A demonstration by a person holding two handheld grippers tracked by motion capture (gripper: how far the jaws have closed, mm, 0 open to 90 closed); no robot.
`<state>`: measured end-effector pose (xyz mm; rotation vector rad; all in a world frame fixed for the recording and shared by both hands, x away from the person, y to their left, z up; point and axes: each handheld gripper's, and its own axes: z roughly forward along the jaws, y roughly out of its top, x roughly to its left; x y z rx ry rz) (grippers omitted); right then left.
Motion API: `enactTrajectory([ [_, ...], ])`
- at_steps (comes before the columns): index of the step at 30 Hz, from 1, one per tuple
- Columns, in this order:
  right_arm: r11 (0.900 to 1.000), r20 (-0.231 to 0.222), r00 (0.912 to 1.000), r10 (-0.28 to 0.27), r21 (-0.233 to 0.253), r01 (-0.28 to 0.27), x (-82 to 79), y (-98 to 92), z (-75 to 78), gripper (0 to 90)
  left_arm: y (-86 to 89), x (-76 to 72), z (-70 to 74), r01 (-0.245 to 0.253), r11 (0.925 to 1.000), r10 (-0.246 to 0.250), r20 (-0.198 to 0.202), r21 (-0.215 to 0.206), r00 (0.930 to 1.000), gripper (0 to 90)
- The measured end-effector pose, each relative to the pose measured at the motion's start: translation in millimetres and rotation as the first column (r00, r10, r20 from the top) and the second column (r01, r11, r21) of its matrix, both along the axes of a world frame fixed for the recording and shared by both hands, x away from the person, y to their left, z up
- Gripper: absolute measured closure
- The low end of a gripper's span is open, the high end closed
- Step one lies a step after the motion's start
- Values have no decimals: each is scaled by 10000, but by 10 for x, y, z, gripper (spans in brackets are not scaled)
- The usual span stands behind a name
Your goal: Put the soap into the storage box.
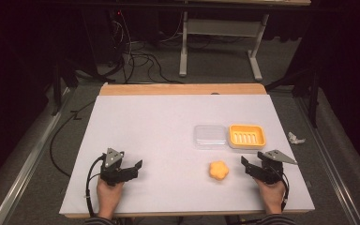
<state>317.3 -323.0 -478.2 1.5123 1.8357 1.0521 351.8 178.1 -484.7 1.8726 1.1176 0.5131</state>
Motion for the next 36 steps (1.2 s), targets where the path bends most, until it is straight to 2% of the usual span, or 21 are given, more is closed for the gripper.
enactTrajectory([
  [16,9997,4,10000,18,-253,-18,-1,24,-1,277,2,4,-2,-36,10000,36,-44,-46,10000,178],
  [23,9998,13,9998,-183,31,183,-3,-5,-2,265,20,21,-3,-139,9998,135,-220,-167,9997,163],
  [26,10000,249,9997,1,-58,0,-26,5,5,268,9,18,-3,-162,9998,161,-178,-65,9997,162],
  [31,9995,213,9996,209,-258,-203,-22,30,6,273,0,2,0,-124,9999,124,-35,19,9999,166],
  [33,9995,202,9997,159,-274,-153,-20,34,7,280,2,33,-6,-130,9999,129,-319,-3,9994,168],
  [34,9998,138,9997,185,-126,-184,-17,21,6,283,12,33,-7,-117,9999,113,-316,-122,9994,167],
  [36,9996,404,9990,210,-187,-202,-45,28,9,293,15,6,-3,-63,9998,62,-66,-163,10000,168],
])
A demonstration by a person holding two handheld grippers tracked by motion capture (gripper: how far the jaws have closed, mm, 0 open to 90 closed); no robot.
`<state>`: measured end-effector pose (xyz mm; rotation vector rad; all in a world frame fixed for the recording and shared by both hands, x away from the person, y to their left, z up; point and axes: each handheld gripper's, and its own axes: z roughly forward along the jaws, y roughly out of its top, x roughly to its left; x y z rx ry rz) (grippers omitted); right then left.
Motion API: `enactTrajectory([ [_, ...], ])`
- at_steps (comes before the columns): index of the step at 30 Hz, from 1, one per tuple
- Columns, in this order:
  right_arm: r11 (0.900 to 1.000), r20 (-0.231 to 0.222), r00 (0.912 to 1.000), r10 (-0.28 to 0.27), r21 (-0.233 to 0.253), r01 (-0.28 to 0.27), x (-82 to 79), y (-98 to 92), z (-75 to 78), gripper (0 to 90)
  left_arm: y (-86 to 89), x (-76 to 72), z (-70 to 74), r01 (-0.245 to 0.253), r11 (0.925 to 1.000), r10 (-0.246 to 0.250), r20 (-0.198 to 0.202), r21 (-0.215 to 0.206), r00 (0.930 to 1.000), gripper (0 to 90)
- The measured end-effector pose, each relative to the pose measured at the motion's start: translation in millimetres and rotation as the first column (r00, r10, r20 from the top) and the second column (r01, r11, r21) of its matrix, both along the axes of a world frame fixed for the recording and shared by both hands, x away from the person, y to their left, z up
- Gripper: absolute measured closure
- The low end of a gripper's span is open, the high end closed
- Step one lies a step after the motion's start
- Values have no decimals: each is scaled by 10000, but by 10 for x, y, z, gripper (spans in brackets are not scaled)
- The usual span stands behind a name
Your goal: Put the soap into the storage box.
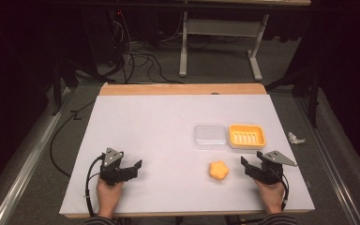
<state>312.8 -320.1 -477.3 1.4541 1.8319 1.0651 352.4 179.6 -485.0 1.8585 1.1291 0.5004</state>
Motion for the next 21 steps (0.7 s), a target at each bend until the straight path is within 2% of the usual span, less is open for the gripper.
enactTrajectory([
  [2,10000,68,10000,13,-69,-13,-5,3,1,298,-15,0,1,15,9999,-15,-7,159,10000,168],
  [5,10000,-27,10000,27,-88,-27,7,4,1,298,-8,4,1,-41,9999,41,-36,109,10000,167],
  [12,9997,174,9998,85,236,-89,-43,-21,32,298,-11,16,-2,-132,9998,134,-161,152,9998,170],
  [14,9992,61,10000,75,384,-77,-80,-18,51,299,-11,12,0,-81,9998,83,-119,171,9999,170],
  [21,9996,-53,9996,288,51,-287,-154,44,79,300,-10,6,0,-108,9998,109,-71,161,9999,169],
])
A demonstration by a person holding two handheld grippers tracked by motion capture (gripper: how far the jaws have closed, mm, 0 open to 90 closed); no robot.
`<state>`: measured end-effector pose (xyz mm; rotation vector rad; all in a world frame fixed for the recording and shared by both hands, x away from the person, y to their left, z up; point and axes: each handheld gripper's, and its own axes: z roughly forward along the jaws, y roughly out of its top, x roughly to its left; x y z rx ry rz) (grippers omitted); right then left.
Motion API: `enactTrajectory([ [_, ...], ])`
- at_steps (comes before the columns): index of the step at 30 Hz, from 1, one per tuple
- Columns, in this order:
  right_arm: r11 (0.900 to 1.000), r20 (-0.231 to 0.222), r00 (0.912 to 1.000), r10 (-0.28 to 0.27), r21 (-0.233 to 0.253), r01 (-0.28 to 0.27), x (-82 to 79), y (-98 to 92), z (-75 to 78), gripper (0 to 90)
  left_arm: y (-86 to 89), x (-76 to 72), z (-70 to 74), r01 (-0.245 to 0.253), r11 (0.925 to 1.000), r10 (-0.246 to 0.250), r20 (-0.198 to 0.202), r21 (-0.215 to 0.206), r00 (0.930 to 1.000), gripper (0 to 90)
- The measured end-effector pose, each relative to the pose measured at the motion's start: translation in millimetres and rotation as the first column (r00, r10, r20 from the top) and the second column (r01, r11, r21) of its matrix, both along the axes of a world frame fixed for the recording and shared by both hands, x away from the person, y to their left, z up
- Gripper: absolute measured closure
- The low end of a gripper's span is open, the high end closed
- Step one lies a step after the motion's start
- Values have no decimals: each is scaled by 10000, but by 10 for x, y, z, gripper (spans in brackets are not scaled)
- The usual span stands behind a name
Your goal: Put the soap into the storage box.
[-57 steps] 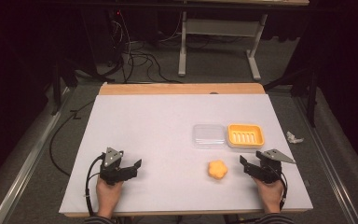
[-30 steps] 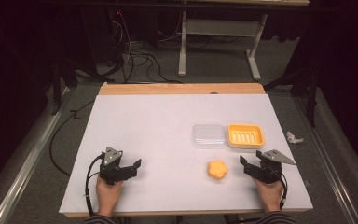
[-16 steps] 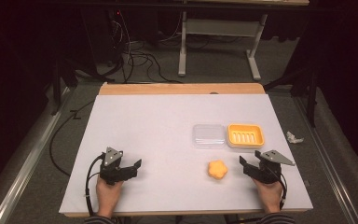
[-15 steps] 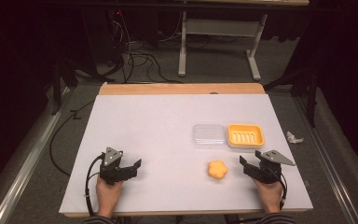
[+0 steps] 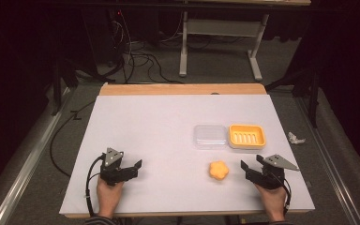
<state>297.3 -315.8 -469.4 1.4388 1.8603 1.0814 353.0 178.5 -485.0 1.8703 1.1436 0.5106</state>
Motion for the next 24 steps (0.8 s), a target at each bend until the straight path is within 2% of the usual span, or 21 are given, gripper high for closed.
enactTrajectory([
  [6,10000,-45,10000,-12,85,12,-36,36,-33,300,-1,3,0,21,10000,-21,-23,22,10000,169],
  [7,10000,-175,9998,48,44,-48,-61,68,-28,301,-1,3,0,14,10000,-14,-24,24,10000,169],
  [15,9989,-308,9988,389,-245,-397,-85,184,23,301,1,3,0,6,10000,-6,-32,-4,10000,169],
  [24,9976,-385,9970,671,-141,-677,-81,282,43,300,7,13,-3,-11,9999,10,-103,-119,9999,169],
])
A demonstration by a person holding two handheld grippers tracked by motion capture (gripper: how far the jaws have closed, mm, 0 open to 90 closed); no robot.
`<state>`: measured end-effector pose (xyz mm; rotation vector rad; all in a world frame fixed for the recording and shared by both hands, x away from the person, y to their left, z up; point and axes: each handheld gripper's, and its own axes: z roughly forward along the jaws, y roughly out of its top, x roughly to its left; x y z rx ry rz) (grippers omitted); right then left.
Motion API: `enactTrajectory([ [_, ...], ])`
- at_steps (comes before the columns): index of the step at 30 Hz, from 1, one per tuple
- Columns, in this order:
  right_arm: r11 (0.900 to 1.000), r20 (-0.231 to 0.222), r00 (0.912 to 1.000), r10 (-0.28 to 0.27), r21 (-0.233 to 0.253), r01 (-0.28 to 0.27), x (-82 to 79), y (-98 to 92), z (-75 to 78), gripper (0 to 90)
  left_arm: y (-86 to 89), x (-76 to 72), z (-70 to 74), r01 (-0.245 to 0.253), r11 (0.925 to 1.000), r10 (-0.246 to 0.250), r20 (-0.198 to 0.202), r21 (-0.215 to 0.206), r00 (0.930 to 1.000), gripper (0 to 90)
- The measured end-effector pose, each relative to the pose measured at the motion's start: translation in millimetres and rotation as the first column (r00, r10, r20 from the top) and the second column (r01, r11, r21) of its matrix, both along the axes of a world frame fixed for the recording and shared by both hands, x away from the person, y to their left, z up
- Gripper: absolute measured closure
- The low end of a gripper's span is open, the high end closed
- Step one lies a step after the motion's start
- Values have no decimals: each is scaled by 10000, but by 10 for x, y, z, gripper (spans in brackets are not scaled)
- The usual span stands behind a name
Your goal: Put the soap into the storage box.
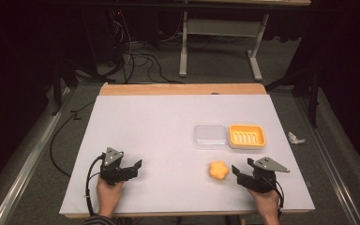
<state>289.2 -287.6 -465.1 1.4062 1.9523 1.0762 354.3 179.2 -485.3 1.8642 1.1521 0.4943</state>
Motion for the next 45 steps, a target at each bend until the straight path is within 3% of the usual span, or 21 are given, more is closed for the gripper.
enactTrajectory([
  [17,9954,-249,9953,940,-167,-944,-24,336,83,275,2,-3,2,19,10000,-19,19,-5,10000,169],
  [25,9888,-752,9880,1347,-546,-1389,41,532,108,242,9,-23,6,97,9999,-96,207,-54,9997,162],
  [33,9858,-1211,9826,1409,-747,-1506,119,637,76,200,14,-30,7,66,9999,-63,274,-121,9996,161],
  [40,9811,-1801,9723,1492,-951,-1682,217,748,-1,164,26,-36,8,24,9997,-16,335,-230,9994,161],
  [45,9799,-1952,9704,1424,-1109,-1661,247,765,-33,166,27,-35,8,28,9997,-21,329,-236,9995,161],
])
